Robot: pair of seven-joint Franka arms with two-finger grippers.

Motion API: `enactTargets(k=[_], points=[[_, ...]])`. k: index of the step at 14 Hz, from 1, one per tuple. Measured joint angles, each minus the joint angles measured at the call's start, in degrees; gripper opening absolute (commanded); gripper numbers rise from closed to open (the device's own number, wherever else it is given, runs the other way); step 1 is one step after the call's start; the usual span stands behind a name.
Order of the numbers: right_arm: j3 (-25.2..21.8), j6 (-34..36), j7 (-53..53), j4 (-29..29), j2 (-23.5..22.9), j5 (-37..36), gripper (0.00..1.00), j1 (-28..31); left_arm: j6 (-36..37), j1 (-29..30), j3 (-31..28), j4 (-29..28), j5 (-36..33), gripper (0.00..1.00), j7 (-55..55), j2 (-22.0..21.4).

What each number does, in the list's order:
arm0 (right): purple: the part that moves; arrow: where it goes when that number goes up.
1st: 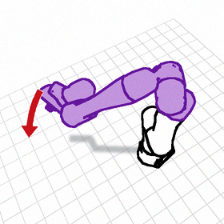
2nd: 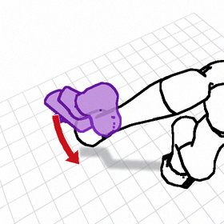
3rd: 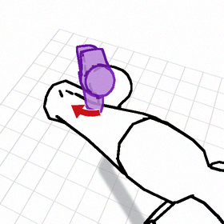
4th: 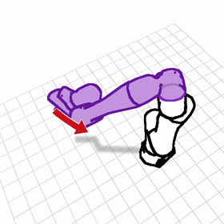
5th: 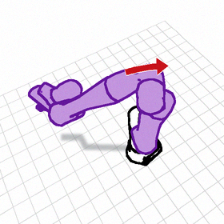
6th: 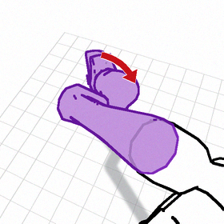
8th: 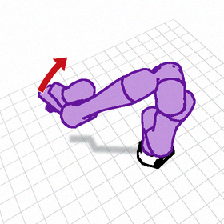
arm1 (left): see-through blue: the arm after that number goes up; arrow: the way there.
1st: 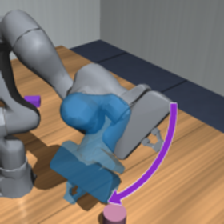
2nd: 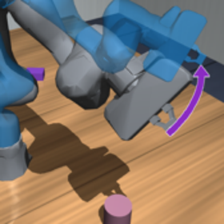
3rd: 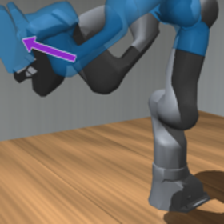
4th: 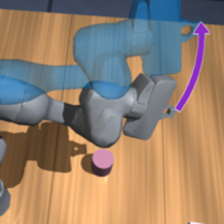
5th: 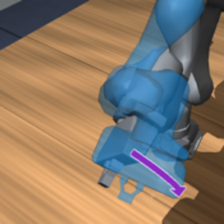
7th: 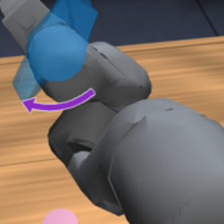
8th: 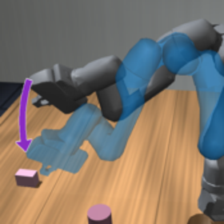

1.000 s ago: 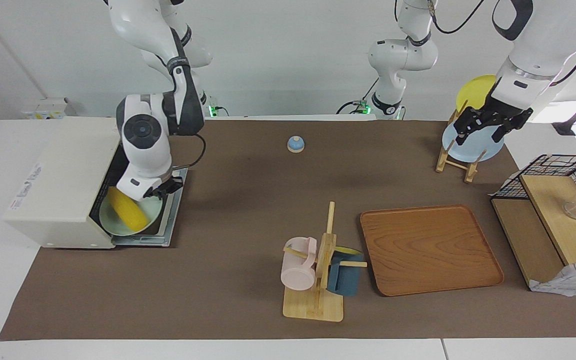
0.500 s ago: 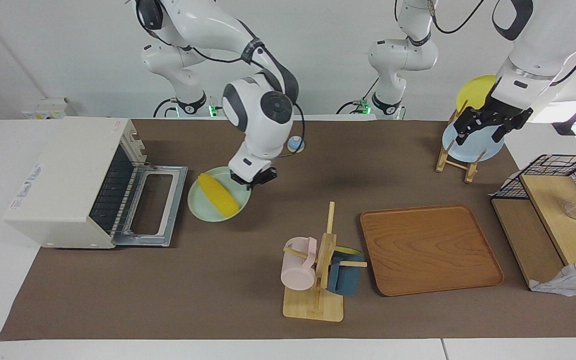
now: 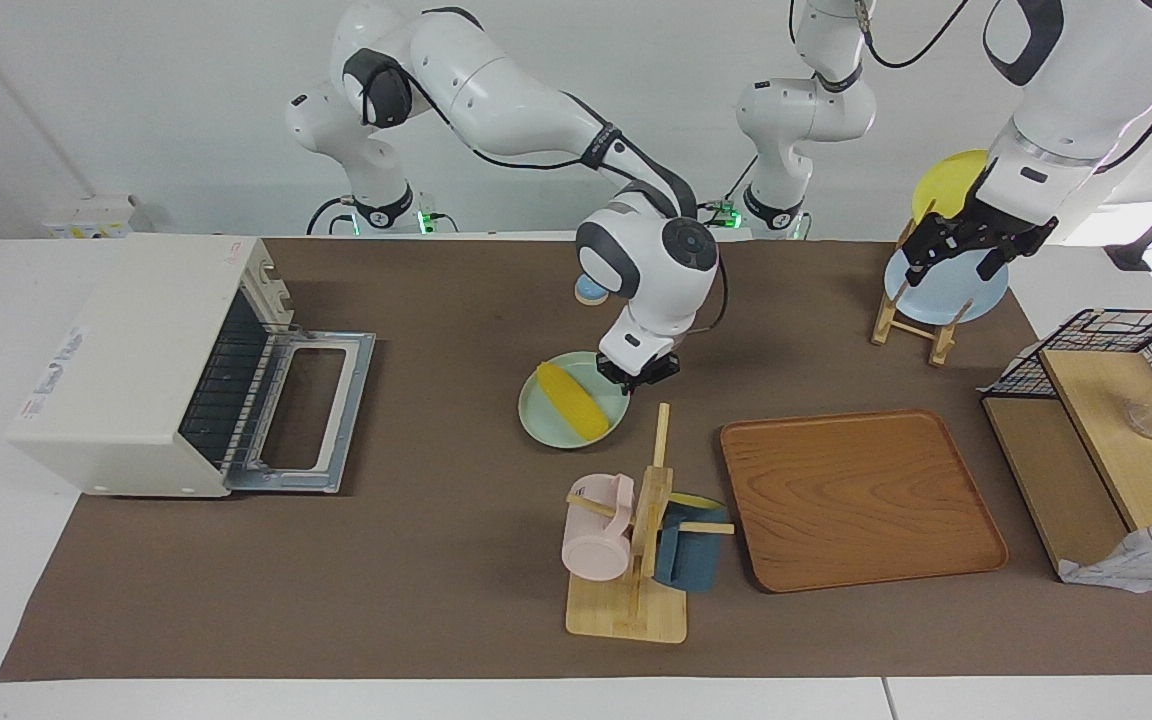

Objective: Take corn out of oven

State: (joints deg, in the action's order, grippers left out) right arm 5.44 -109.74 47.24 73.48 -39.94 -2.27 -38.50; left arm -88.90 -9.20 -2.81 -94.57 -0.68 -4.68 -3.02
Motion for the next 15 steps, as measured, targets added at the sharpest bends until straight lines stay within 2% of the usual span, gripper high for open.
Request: enactTargets(k=[2, 3, 5, 6, 8, 10, 12, 15], points=[[-0.02, -0.88, 2.18, -0.81, 0.05, 2.00, 0.72, 0.66, -0.01, 0.04, -0.04, -2.15, 0.00, 1.00, -0.73, -1.05], [-0.08, -0.71, 2.69, -1.43, 0.31, 2.07, 0.75, 1.23, -0.11, 0.20, -0.07, -3.10, 0.00, 1.00, -2.07, -1.52], [-0.31, 1.27, 1.37, -2.12, 2.44, 2.08, 0.76, 4.60, -3.57, 0.51, 0.00, -7.13, 0.00, 1.00, -3.42, -2.97], [-0.36, 3.63, -2.46, -1.91, 4.16, 2.09, 0.72, 7.55, -7.48, 0.25, 0.31, -10.82, 0.04, 1.00, -4.54, -3.97], [-0.48, 7.66, -11.45, 1.44, 8.15, 2.10, 0.55, 13.95, -15.70, -3.24, 0.84, -17.78, 0.17, 1.00, -10.32, -4.83], [-0.55, 7.27, -17.87, 9.74, 12.54, 1.54, 0.27, 19.30, -21.56, -8.59, 1.29, -21.38, 0.16, 1.00, -17.84, -3.89], [-0.58, 4.75, -22.82, 19.85, 16.39, -1.91, 0.09, 22.47, -27.18, -14.90, 1.55, -22.44, 0.16, 1.00, -26.49, -0.76], [-0.58, -0.19, -24.45, 31.49, 19.91, -8.14, 0.03, 24.88, -33.75, -24.43, 1.83, -22.13, 0.15, 1.00, -39.41, 5.17]])
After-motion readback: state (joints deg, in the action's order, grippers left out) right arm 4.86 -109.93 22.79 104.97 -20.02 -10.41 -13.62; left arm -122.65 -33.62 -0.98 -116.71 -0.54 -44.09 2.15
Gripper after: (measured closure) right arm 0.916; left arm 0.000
